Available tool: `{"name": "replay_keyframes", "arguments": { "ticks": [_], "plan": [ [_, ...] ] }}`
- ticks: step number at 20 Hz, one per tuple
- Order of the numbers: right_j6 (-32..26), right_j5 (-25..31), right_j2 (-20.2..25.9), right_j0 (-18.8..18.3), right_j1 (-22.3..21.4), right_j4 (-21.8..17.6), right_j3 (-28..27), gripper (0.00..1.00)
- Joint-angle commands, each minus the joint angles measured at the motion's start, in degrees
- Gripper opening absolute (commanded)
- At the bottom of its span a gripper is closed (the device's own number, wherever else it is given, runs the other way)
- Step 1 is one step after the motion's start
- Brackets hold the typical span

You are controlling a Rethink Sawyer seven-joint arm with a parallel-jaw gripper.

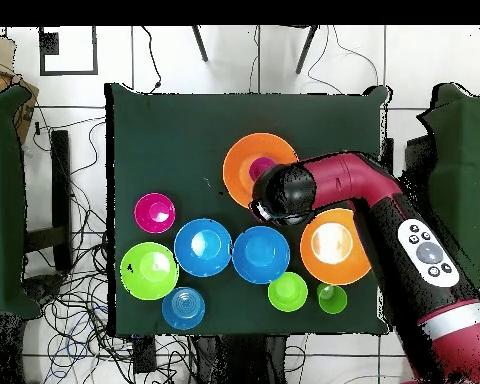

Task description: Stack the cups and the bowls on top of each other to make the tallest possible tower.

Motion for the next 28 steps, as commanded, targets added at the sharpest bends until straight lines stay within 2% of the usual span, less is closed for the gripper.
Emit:
{"name": "replay_keyframes", "arguments": {
  "ticks": [1, 7, 14, 21, 28],
  "plan": [
    [-18.23, -1.48, -0.77, -1.35, -0.63, -5.72, 2.26, 1.0],
    [-17.06, -2.69, -0.43, -2.59, -0.84, -6.45, 3.56, 1.0],
    [-15.73, -2.92, 0.01, -3.67, -3.69, -6.58, 7.45, 1.0],
    [-9.44, -5.09, -1.77, -1.95, -3.53, -8.55, 9.95, 1.0],
    [-7.92, -5.97, -2.12, -1.76, -3.21, -9.44, 11.02, 1.0]
  ]
}}
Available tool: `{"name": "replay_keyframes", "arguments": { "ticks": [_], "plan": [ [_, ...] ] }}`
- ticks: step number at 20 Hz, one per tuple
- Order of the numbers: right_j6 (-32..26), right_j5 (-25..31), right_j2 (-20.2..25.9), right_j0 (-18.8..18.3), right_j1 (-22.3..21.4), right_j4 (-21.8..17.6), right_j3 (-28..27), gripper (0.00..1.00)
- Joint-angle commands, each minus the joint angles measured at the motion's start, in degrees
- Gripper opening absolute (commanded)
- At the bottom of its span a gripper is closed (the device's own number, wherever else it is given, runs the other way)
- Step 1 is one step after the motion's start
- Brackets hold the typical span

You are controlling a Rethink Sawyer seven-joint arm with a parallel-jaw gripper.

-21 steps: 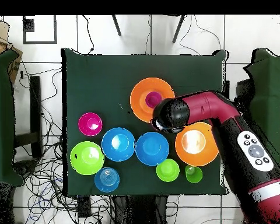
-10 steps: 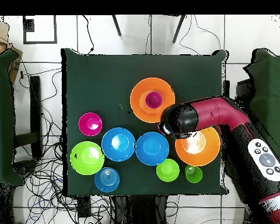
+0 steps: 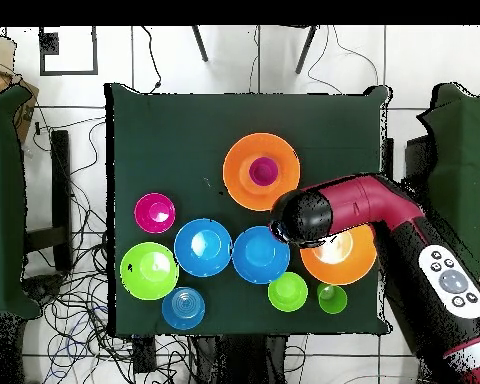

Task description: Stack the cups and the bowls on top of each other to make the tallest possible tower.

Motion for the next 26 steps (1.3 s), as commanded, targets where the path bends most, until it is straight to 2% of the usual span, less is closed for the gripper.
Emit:
{"name": "replay_keyframes", "arguments": {
  "ticks": [1, 11, 26],
  "plan": [
    [-7.79, -4.82, -2.29, 2.31, 1.48, -5.57, 4.21, 1.0],
    [-8.83, -6.97, -3.62, 0.29, 3.3, -7.95, 4.55, 1.0],
    [-8.89, -5.3, -4.69, 1.36, 5.35, -8.64, 0.93, 1.0]
  ]
}}
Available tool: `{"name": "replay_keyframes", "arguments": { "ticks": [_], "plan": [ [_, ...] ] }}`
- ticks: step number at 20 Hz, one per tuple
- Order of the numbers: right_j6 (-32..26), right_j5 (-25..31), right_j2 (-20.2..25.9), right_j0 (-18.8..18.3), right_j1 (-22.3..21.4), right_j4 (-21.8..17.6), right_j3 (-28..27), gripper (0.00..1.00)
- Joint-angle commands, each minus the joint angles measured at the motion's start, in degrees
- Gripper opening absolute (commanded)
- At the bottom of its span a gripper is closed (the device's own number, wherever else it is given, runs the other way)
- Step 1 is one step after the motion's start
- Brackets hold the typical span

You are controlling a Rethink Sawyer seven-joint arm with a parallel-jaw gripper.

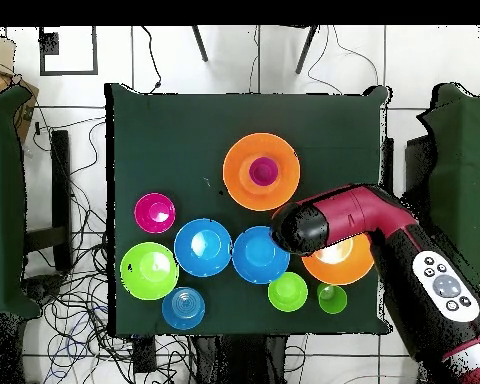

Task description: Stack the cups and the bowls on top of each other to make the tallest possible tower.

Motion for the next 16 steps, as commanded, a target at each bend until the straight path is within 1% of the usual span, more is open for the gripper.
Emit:
{"name": "replay_keyframes", "arguments": {
  "ticks": [1, 4, 10, 16],
  "plan": [
    [-8.91, -1.57, -4.08, 1.61, 4.54, -4.84, -1.35, 1.0],
    [-8.82, -1.3, -4.41, 1.64, 4.97, -5.03, -1.71, 1.0],
    [-6.58, -4.31, -5.81, 1.48, 6.72, -7.95, -0.73, 1.0],
    [-6.22, -5.57, -6.14, 1.23, 7.7, -8.99, -0.75, 1.0]
  ]
}}
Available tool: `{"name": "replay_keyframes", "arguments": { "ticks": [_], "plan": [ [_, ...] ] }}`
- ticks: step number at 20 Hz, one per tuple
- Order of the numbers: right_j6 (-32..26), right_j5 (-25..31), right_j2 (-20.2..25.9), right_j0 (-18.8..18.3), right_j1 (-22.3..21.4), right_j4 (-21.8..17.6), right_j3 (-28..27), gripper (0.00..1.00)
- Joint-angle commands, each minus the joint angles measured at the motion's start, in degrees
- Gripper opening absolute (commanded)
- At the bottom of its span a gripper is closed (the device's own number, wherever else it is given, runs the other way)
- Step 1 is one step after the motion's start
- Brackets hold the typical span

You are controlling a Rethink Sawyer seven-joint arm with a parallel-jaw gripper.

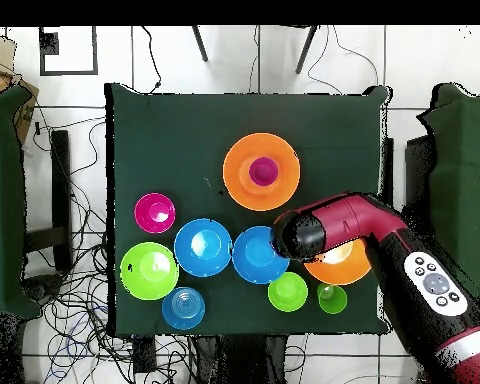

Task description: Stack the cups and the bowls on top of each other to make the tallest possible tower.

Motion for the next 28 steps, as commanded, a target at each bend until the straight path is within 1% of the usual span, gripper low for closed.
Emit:
{"name": "replay_keyframes", "arguments": {
  "ticks": [1, 9, 12, 14, 19, 28],
  "plan": [
    [-6.21, -5.41, -4.04, 1.22, 3.31, -5.83, -0.73, 1.0],
    [-5.15, -7.29, -5.54, 2.03, 5.47, -7.35, -2.3, 1.0],
    [-4.26, -7.89, -5.94, 2.67, 5.93, -7.8, -2.54, 1.0],
    [-4.15, -8.4, -6.26, 2.35, 5.78, -8.18, -2.17, 1.0],
    [-4.58, -8.43, -6.39, 2.12, 5.13, -7.61, -1.91, 1.0],
    [-3.46, -8.73, -6.68, 3.38, 5.59, -7.25, -2.63, 1.0]
  ]
}}
